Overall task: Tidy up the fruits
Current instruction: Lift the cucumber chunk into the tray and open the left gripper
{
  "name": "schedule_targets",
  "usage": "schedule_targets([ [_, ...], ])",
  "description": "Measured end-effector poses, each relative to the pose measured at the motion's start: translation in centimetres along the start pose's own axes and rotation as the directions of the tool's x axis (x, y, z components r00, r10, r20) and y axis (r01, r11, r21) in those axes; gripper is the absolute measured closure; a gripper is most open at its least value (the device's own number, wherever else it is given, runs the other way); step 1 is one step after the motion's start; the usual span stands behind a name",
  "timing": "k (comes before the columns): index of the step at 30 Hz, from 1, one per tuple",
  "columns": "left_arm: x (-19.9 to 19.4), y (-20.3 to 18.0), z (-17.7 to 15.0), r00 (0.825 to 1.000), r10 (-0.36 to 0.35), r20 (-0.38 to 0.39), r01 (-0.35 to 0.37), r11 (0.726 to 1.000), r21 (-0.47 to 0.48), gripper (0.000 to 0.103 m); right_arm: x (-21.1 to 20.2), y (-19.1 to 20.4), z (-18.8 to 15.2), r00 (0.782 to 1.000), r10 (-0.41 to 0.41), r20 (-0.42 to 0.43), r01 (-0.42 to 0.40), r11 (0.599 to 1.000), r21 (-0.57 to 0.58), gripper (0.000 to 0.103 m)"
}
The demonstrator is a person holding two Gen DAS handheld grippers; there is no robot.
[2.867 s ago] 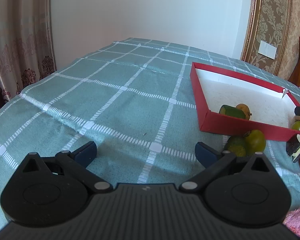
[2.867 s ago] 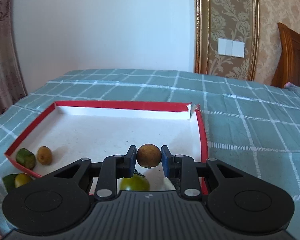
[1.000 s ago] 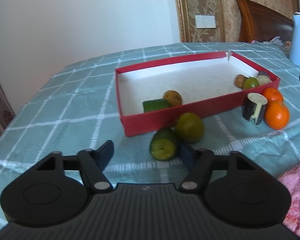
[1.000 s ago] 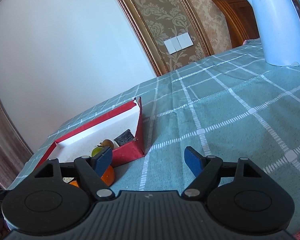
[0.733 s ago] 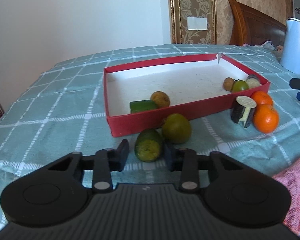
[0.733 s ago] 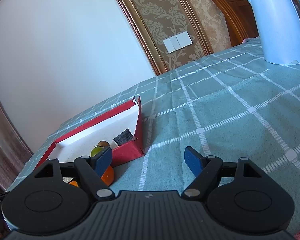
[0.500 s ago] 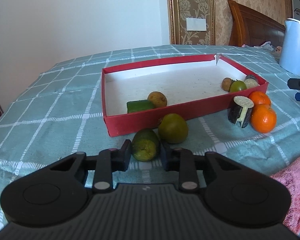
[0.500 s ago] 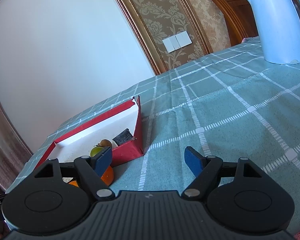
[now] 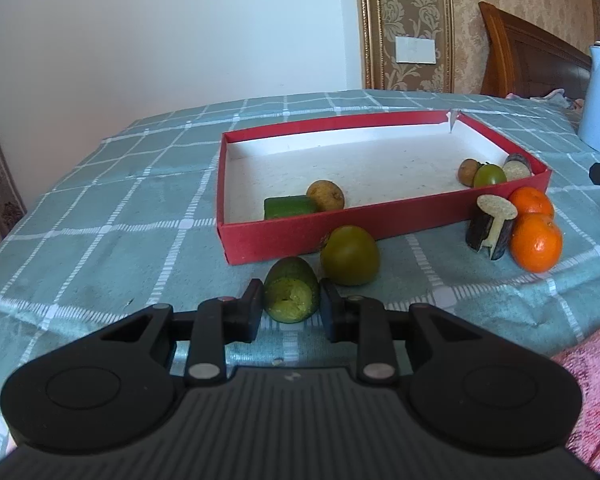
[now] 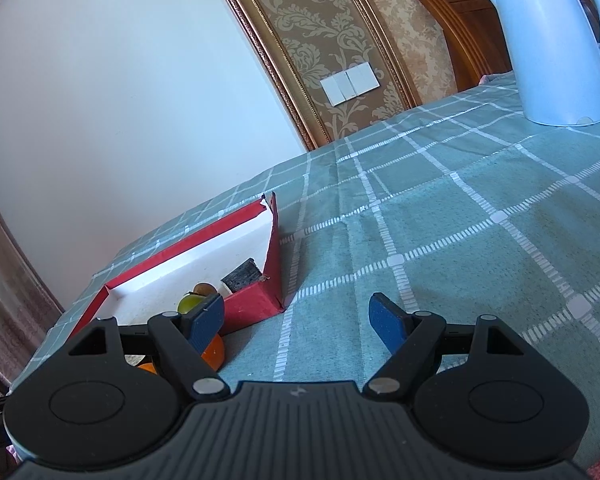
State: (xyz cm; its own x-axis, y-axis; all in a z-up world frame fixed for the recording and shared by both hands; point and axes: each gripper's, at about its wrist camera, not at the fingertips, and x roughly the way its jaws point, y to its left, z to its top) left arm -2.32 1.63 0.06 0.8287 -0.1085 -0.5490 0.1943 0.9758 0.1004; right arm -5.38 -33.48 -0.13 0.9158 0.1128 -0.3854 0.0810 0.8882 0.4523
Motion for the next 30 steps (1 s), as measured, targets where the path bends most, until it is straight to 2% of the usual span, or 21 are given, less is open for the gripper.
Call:
schedule_targets([
  [5,-0.5,0.0,-0.3,0.999,0.047,-0.002,-0.047,0.999,-0.020,0.076,0.0,0.0,0.0,1.000,-0.004,-0.002,0.004,1.000,0.001,0.024],
  [18,-1.7,1.7,-0.1,0.993,0.117,0.028,-0.113,0.987,-0.115,0.077,0.0,0.0,0.0,1.000,-0.018,-0.005,0.018,1.000,0.005,0.024],
  [25,-2.4,2.4,2.4,0.987,0.135,0.092,-0.120,0.982,-0.148,0.077,0.1,0.0,0.0,1.000,-0.016,-0.006,0.016,1.000,0.005,0.023],
  [30,-1.2,2.6,5.2,0.983,0.146,0.114,-0.127,0.979,-0.161,0.077,0.1,-0.1,0.0,1.000,-0.010,-0.008,0.010,1.000,0.009,0.023],
])
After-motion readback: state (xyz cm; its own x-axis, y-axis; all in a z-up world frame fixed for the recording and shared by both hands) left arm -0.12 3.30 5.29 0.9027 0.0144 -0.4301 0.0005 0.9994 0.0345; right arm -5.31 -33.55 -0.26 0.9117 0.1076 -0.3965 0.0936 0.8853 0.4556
